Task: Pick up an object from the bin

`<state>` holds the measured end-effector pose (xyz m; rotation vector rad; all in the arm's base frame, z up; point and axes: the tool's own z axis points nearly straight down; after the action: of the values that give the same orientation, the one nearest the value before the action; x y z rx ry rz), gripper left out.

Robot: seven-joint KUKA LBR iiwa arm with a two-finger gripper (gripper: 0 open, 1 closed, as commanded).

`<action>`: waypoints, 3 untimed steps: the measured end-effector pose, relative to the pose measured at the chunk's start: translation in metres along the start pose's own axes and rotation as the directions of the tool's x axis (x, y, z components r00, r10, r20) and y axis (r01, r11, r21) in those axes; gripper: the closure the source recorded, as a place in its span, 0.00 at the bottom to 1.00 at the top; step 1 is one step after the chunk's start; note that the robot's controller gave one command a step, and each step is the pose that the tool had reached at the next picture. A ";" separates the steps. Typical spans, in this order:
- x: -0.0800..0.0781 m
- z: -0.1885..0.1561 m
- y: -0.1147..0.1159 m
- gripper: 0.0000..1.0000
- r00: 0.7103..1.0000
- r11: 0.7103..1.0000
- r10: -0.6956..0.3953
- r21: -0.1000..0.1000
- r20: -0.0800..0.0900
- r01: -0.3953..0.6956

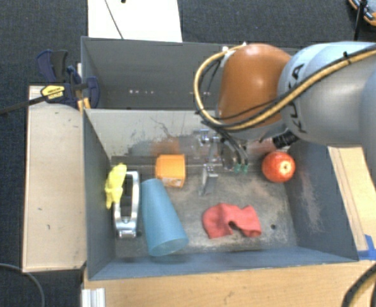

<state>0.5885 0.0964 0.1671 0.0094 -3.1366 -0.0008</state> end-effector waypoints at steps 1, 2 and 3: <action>-0.002 -0.005 -0.001 0.00 1.000 1.000 0.002 -0.001 0.008 -0.002; 0.015 0.041 -0.036 0.00 0.999 0.999 -0.039 -0.001 0.011 0.039; 0.056 0.065 -0.045 0.00 1.000 1.000 -0.011 0.001 0.005 0.011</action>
Offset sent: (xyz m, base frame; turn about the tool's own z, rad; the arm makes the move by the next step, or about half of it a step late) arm -0.0206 -0.0470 -0.0550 -0.0477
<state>0.5323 0.0510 0.1028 0.0272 -3.1418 0.0004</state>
